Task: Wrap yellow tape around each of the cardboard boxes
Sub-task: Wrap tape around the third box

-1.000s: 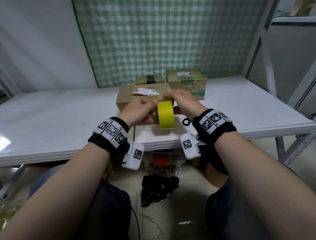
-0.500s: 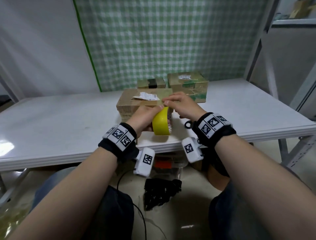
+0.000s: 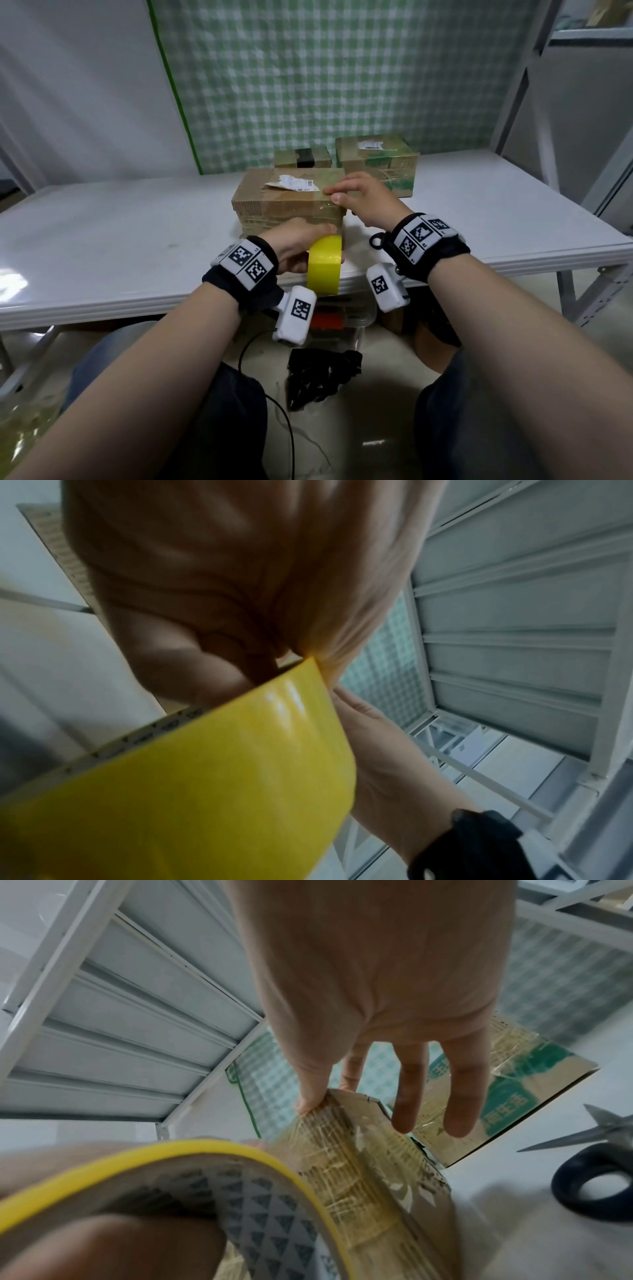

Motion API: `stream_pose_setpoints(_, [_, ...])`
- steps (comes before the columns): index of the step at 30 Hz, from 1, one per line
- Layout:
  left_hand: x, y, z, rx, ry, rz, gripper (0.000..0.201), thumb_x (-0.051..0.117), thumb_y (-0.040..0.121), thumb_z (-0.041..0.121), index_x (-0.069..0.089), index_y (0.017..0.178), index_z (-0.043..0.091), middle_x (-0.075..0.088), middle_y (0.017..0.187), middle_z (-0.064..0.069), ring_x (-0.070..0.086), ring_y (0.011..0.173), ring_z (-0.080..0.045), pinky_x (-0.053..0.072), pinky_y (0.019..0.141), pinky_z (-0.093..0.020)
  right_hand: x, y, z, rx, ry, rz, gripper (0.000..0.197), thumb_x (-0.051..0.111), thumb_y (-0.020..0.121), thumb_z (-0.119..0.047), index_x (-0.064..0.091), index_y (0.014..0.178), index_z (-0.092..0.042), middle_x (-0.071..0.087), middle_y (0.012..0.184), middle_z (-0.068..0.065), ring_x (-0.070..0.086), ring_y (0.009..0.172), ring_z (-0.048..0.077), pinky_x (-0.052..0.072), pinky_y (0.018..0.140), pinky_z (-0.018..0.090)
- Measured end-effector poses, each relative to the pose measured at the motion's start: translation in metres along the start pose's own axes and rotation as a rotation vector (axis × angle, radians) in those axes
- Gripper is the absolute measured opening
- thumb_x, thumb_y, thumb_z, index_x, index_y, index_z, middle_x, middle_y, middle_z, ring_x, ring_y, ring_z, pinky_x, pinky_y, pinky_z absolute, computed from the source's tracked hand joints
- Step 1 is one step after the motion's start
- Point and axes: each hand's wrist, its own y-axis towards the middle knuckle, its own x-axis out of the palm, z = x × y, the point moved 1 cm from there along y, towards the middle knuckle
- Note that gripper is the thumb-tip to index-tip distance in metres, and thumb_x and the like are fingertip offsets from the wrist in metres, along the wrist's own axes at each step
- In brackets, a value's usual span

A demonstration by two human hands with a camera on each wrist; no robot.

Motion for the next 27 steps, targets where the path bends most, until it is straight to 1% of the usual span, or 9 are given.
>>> stream_pose_setpoints(2, [0.001, -0.001, 0.0, 0.005, -0.004, 0.012, 0.032, 0.056, 0.102, 0.038, 0.062, 0.117, 0.011, 0.079, 0.088, -0.009, 0.062, 0.048, -0.01, 0.041, 0.04, -0.015, -0.001, 0.001, 0.0, -0.007, -0.004, -0.006, 0.023, 0.066, 0.099, -0.026, 0.075, 0.12, -0.024, 0.049, 0.132, -0.002, 0.05, 0.101, 0.009, 0.04, 0.058, -0.001])
stream_pose_setpoints(5, [0.0, 0.001, -0.002, -0.021, -0.077, -0.011, 0.042, 0.062, 0.098, 0.04, 0.06, 0.128, 0.009, 0.074, 0.116, -0.017, 0.073, 0.084, -0.024, 0.061, 0.06, -0.03, -0.001, 0.002, 0.001, -0.02, 0.028, 0.003, 0.023, 0.062, 0.101, -0.022, 0.074, 0.121, -0.021, 0.052, 0.131, -0.002, 0.055, 0.108, 0.012, 0.048, 0.085, 0.014])
stream_pose_setpoints(7, [0.0, 0.001, -0.003, -0.012, -0.13, -0.014, 0.038, 0.062, 0.099, 0.035, 0.059, 0.129, 0.011, 0.076, 0.113, -0.015, 0.075, 0.096, -0.025, 0.063, 0.076, -0.037, -0.001, 0.002, 0.001, -0.008, 0.057, -0.017, 0.024, 0.06, 0.102, -0.021, 0.073, 0.123, -0.022, 0.054, 0.141, -0.001, 0.058, 0.11, 0.012, 0.046, 0.09, 0.017])
stream_pose_setpoints(11, [0.0, 0.002, -0.003, 0.022, -0.142, -0.013, 0.031, 0.057, 0.103, 0.032, 0.061, 0.127, 0.014, 0.08, 0.096, -0.005, 0.075, 0.081, -0.016, 0.061, 0.076, -0.034, -0.005, -0.004, -0.001, 0.04, 0.037, -0.059, 0.035, 0.063, 0.101, -0.025, 0.064, 0.136, -0.025, 0.042, 0.159, -0.002, 0.04, 0.144, 0.014, 0.029, 0.119, 0.033])
stream_pose_setpoints(13, [-0.001, 0.001, -0.003, 0.027, -0.138, -0.015, 0.03, 0.057, 0.103, 0.032, 0.062, 0.126, 0.013, 0.08, 0.096, -0.004, 0.075, 0.081, -0.015, 0.06, 0.079, -0.035, -0.014, -0.009, -0.002, 0.082, 0.08, 0.038, 0.031, 0.065, 0.099, -0.026, 0.068, 0.13, -0.024, 0.057, 0.146, -0.004, 0.05, 0.132, 0.011, 0.037, 0.108, 0.026])
stream_pose_setpoints(15, [-0.001, 0.001, -0.003, 0.03, -0.133, -0.014, 0.03, 0.057, 0.103, 0.032, 0.063, 0.125, 0.013, 0.08, 0.096, -0.004, 0.076, 0.085, -0.016, 0.06, 0.081, -0.036, -0.025, -0.014, 0.003, 0.196, 0.033, 0.173, 0.013, 0.062, 0.096, -0.026, 0.074, 0.103, -0.025, 0.071, 0.116, -0.006, 0.061, 0.108, 0.012, 0.046, 0.087, 0.024])
stream_pose_setpoints(18, [-0.001, 0.0, -0.003, 0.027, -0.129, -0.015, 0.032, 0.056, 0.103, 0.033, 0.062, 0.126, 0.012, 0.079, 0.097, -0.004, 0.076, 0.089, -0.017, 0.061, 0.08, -0.035, -0.042, -0.019, 0.023, 0.392, -0.223, 0.18, 0.021, 0.06, 0.088, -0.039, 0.059, 0.079, -0.02, 0.066, 0.084, -0.002, 0.063, 0.084, 0.026, 0.05, 0.073, 0.034])
stream_pose_setpoints(21, [-0.001, 0.0, -0.003, 0.022, -0.134, -0.012, 0.033, 0.057, 0.103, 0.034, 0.062, 0.127, 0.012, 0.079, 0.098, -0.005, 0.076, 0.086, -0.016, 0.062, 0.076, -0.033, -0.046, -0.028, 0.04, 0.531, -0.443, 0.05, 0.045, 0.06, 0.088, -0.061, 0.054, 0.098, -0.018, 0.061, 0.095, 0.001, 0.061, 0.093, 0.029, 0.049, 0.078, 0.036])
stream_pose_setpoints(27, [0.0, -0.001, -0.003, 0.029, -0.15, -0.016, 0.033, 0.056, 0.103, 0.032, 0.062, 0.126, 0.01, 0.079, 0.098, -0.007, 0.076, 0.086, -0.018, 0.062, 0.081, -0.037, -0.029, -0.035, 0.049, 0.614, -0.578, -0.109, 0.053, 0.07, 0.075, -0.069, 0.055, 0.083, -0.018, 0.061, 0.089, 0.003, 0.061, 0.082, 0.025, 0.05, 0.071, 0.033])
